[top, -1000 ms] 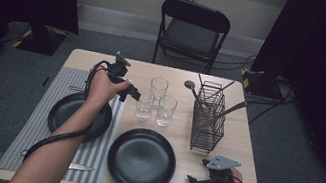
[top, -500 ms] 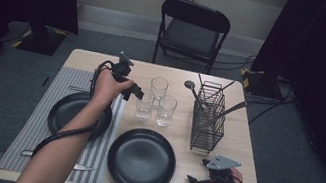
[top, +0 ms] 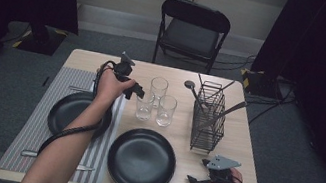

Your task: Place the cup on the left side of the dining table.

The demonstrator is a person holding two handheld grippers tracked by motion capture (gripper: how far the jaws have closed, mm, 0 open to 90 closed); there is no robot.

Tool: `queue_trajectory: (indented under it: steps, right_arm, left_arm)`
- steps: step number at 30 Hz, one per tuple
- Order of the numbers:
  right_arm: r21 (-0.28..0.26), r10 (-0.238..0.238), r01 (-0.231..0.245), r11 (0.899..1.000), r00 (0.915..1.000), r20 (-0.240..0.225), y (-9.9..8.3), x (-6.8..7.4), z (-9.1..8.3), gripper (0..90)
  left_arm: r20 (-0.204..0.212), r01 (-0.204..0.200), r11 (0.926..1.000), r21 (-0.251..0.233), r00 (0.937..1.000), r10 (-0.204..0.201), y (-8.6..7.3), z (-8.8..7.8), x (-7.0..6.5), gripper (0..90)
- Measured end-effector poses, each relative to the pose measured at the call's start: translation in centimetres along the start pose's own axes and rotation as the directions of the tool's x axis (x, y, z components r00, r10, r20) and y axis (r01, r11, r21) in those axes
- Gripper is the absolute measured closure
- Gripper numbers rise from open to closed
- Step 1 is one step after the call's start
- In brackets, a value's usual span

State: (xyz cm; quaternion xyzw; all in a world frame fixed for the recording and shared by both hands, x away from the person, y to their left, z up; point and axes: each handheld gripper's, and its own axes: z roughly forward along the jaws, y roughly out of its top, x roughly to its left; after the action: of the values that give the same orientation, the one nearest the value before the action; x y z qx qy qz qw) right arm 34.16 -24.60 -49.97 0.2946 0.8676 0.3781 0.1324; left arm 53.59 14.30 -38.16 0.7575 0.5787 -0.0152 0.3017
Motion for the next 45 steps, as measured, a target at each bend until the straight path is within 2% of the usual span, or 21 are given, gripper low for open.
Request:
queue_trajectory:
  steps: [1,4,9,11,14,16,21,22,28,33,35,38,39,42,44,45]
  right_arm:
    - [0.0,0.0,0.0,1.0,1.0,0.0,0.0,0.0,0.0,14.9]
    - [0.0,0.0,0.0,1.0,1.0,0.0,0.0,0.0,0.0,14.9]
    - [0.0,0.0,0.0,1.0,1.0,0.001,0.0,0.0,0.0,14.9]
    - [0.0,0.0,0.0,1.0,1.0,0.001,0.0,0.0,0.0,14.9]
    - [0.0,-0.001,0.001,1.0,1.0,0.001,0.0,0.0,0.0,14.9]
    - [0.0,-0.001,0.001,1.0,1.0,0.001,0.0,0.0,0.0,14.9]
    - [0.0,0.0,0.0,1.0,1.0,0.001,0.0,0.0,0.0,14.9]
    - [0.0,0.0,0.0,1.0,1.0,0.001,0.0,0.0,0.0,14.9]
    - [0.0,0.0,0.0,1.0,1.0,0.0,0.0,0.0,0.0,14.9]
    - [0.0,0.0,0.0,1.0,1.0,0.0,0.0,0.0,0.0,14.9]
    - [0.0,0.0,0.0,1.0,1.0,0.0,0.0,0.0,0.0,14.9]
    - [0.0,0.0,0.0,1.0,1.0,0.0,0.0,0.0,0.0,14.9]
    - [0.0,0.001,-0.001,1.0,1.0,0.0,0.0,0.0,0.0,14.9]
    - [0.0,0.0,0.0,1.0,1.0,0.0,0.0,0.0,0.0,14.9]
    - [0.0,0.0,0.0,1.0,1.0,0.0,0.0,0.0,0.0,14.9]
    - [0.0,0.0,0.0,1.0,1.0,0.0,0.0,0.0,0.0,14.9]
  left_arm:
    - [0.002,0.011,0.9999,-0.001,0.9999,-0.011,0.0,0.1,-0.1,29.3]
    - [0.0,-0.006,1.0,0.001,1.0,0.006,0.0,0.4,0.0,29.8]
    - [0.002,0.006,1.0,0.003,1.0,-0.006,0.1,0.8,-0.2,30.4]
    - [0.001,-0.006,1.0,0.004,1.0,0.006,0.1,0.9,-0.2,30.6]
    - [0.003,0.009,1.0,0.004,1.0,-0.009,0.1,1.1,-0.2,30.8]
    - [0.002,-0.003,0.9999,0.01,1.0,0.003,0.1,1.2,-0.1,31.2]
    - [-0.003,0.013,0.9999,0.002,0.9999,-0.013,0.1,1.5,0.0,31.6]
    - [0.009,0.023,0.9997,0.002,0.9997,-0.023,0.0,1.6,0.0,33.5]
    - [-0.001,0.015,0.9998,0.01,0.9999,-0.015,0.0,2.0,0.0,34.7]
    - [-0.004,0.031,0.9995,0.006,0.9995,-0.031,-0.1,2.4,0.0,37.6]
    - [-0.005,0.018,0.9997,0.015,0.9998,-0.018,-0.1,2.5,0.1,40.0]
    - [-0.008,0.024,0.9996,0.017,0.9997,-0.024,-0.1,2.7,0.0,42.6]
    - [-0.007,0.04,0.9991,0.017,0.9992,-0.039,-0.2,2.8,-0.1,43.5]
    - [-0.008,0.029,0.9994,0.018,0.9996,-0.029,-0.1,2.8,0.0,48.3]
    - [-0.007,0.041,0.999,0.017,0.9991,-0.041,-0.1,2.9,-0.2,50.5]
    - [-0.008,0.031,0.9993,0.018,0.9995,-0.031,-0.1,2.9,-0.1,51.9]
